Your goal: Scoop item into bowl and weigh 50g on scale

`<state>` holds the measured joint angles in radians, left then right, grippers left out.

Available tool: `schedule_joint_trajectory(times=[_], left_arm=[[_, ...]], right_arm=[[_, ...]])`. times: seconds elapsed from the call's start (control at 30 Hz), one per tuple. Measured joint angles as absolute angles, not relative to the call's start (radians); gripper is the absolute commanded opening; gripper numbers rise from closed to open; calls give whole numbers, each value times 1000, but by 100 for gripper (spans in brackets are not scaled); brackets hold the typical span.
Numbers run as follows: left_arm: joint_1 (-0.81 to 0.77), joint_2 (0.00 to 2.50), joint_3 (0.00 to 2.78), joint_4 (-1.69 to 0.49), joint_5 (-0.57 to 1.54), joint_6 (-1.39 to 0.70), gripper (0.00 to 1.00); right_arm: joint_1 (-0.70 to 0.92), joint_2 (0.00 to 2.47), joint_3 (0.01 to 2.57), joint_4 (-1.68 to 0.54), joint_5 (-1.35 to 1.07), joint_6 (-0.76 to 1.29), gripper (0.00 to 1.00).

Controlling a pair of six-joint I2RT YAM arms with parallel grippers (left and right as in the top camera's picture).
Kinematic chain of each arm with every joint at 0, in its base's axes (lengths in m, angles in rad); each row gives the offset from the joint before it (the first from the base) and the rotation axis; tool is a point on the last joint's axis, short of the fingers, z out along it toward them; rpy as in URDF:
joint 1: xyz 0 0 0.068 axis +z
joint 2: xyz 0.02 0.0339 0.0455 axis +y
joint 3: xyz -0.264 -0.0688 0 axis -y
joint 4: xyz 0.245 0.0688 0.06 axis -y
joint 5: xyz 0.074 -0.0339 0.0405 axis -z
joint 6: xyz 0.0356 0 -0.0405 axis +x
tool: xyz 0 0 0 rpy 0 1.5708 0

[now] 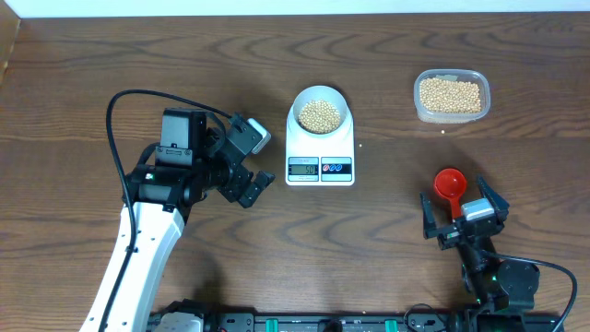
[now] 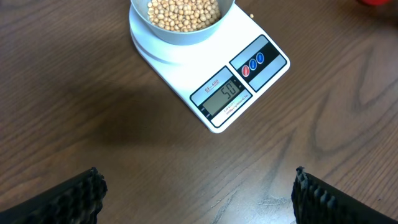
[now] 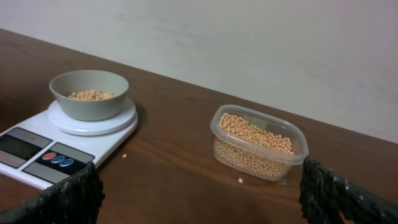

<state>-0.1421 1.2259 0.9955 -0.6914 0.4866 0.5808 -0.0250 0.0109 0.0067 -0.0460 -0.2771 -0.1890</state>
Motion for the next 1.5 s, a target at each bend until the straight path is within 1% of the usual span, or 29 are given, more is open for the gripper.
schedule_joint_trajectory(times=[0.17, 0.47, 0.6, 1.17, 1.5], left_arm=[[-142, 1226, 995, -691, 487, 580, 98], [-142, 1226, 995, -691, 487, 581, 98], [-142, 1226, 995, -691, 487, 581, 98], [-142, 1226, 995, -691, 487, 581, 98], [-142, 1226, 995, -691, 487, 581, 98]], right_arm=[[-25, 11, 7, -51, -230, -156, 99], [-25, 11, 7, -63, -60, 22, 99], [-26, 11, 7, -64, -19, 62, 99], [-26, 11, 7, -69, 1, 102, 99], [-19, 11, 7, -70, -3, 51, 99]])
